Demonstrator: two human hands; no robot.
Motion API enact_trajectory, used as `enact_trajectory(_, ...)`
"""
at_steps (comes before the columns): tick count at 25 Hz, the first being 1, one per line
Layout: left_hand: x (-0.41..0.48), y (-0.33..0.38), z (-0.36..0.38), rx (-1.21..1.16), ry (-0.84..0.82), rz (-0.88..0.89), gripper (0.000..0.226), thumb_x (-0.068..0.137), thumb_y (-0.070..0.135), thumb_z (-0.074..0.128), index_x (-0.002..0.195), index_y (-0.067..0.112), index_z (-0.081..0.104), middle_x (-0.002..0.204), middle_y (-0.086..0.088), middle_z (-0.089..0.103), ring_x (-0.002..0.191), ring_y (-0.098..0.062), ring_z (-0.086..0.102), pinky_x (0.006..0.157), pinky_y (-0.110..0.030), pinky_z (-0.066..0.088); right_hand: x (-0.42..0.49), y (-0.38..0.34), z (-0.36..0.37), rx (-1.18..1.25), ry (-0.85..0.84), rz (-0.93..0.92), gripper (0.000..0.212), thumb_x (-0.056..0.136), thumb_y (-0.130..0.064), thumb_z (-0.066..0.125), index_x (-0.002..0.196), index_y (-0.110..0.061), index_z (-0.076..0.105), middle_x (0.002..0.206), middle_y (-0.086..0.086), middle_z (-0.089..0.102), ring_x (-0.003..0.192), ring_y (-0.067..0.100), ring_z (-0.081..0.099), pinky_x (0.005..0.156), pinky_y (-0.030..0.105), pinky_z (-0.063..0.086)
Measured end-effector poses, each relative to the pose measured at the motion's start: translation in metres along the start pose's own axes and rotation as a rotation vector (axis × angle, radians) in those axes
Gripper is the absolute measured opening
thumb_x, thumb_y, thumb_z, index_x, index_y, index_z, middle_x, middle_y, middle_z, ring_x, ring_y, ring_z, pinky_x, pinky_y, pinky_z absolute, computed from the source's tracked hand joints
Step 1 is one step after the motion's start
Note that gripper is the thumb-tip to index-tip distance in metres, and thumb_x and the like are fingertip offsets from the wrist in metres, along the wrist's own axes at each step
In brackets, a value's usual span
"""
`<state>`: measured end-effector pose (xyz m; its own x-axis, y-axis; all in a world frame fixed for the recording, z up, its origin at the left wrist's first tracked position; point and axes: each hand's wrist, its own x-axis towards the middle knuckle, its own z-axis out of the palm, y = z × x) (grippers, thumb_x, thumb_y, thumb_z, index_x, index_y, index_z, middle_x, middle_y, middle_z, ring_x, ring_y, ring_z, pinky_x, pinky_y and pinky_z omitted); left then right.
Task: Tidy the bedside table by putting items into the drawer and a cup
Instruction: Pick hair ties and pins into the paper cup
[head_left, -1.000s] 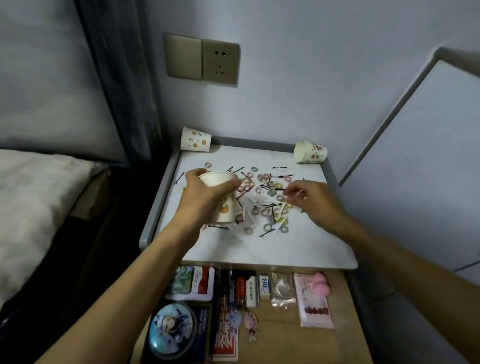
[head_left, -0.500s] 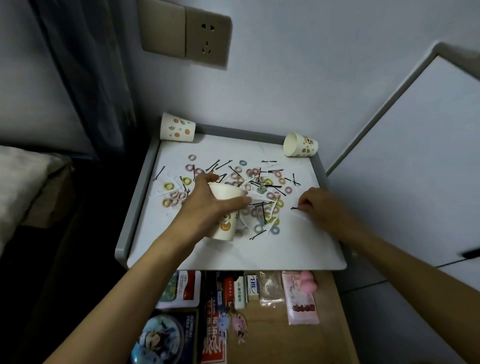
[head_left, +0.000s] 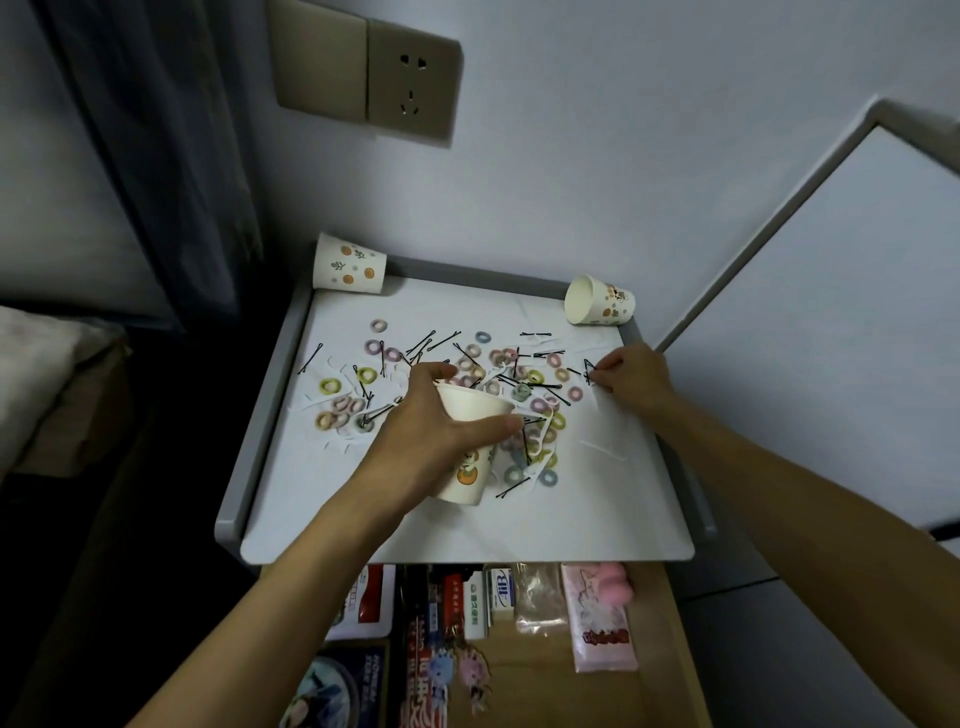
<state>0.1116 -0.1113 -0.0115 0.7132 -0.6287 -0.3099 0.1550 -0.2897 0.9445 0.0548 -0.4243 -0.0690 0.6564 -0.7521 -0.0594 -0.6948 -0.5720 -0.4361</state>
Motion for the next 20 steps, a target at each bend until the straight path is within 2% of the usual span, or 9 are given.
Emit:
enact_trajectory(3, -0.001, -0.003, -0.001, 0.012, -0.004, -0.019, 0.087, 0.055, 0.05, 0.087, 0.125, 0.034, 0.039, 0.104, 0.001, 0.067, 0.091, -0.021, 0.069, 0.085, -0.047, 0.056, 0.003, -0.004, 0.003, -0.004, -0.02, 0.009, 0.019, 0.083, -0.023, 0.076, 0.093, -0.007, 0.077, 0.093, 0.008, 0.074, 0.081, 0.015, 0.061, 0.075, 0.028, 0.046)
enact_trajectory(7, -0.002, -0.002, 0.0, 0.012, -0.014, -0.025, 0.09, 0.04, 0.063, 0.079, 0.118, 0.039, 0.041, 0.1, 0.002, 0.069, 0.088, -0.021, 0.07, 0.083, -0.05, 0.057, 0.008, -0.011, 0.003, -0.003, -0.071, 0.015, 0.02, 0.084, -0.023, 0.074, 0.091, -0.006, 0.078, 0.088, 0.009, 0.074, 0.076, 0.015, 0.06, 0.07, 0.026, 0.044)
enact_trajectory(11, 0.0, -0.001, -0.001, 0.022, -0.018, -0.035, 0.087, 0.049, 0.056, 0.084, 0.121, 0.036, 0.04, 0.1, 0.001, 0.068, 0.088, -0.021, 0.069, 0.083, -0.048, 0.057, 0.011, -0.017, 0.007, -0.028, -0.093, 0.021, 0.024, 0.077, -0.03, 0.08, 0.085, -0.008, 0.077, 0.072, 0.001, 0.069, 0.066, 0.014, 0.06, 0.065, 0.029, 0.048)
enact_trajectory(15, 0.0, -0.001, -0.004, 0.014, -0.004, -0.031, 0.073, 0.066, 0.042, 0.086, 0.122, 0.033, 0.04, 0.1, 0.001, 0.066, 0.087, -0.02, 0.067, 0.08, -0.041, 0.057, 0.011, -0.02, 0.008, -0.029, -0.136, 0.025, 0.022, 0.078, -0.021, 0.08, 0.092, -0.004, 0.076, 0.081, 0.008, 0.072, 0.065, 0.013, 0.061, 0.066, 0.028, 0.047)
enact_trajectory(20, -0.001, -0.002, -0.003, -0.006, -0.018, -0.034, 0.078, 0.056, 0.048, 0.087, 0.119, 0.035, 0.041, 0.098, 0.0, 0.068, 0.086, -0.022, 0.069, 0.082, -0.046, 0.057, 0.007, -0.015, 0.003, -0.076, -0.198, 0.059, 0.021, 0.083, -0.019, 0.076, 0.092, 0.0, 0.074, 0.089, 0.015, 0.073, 0.078, 0.023, 0.065, 0.076, 0.036, 0.053)
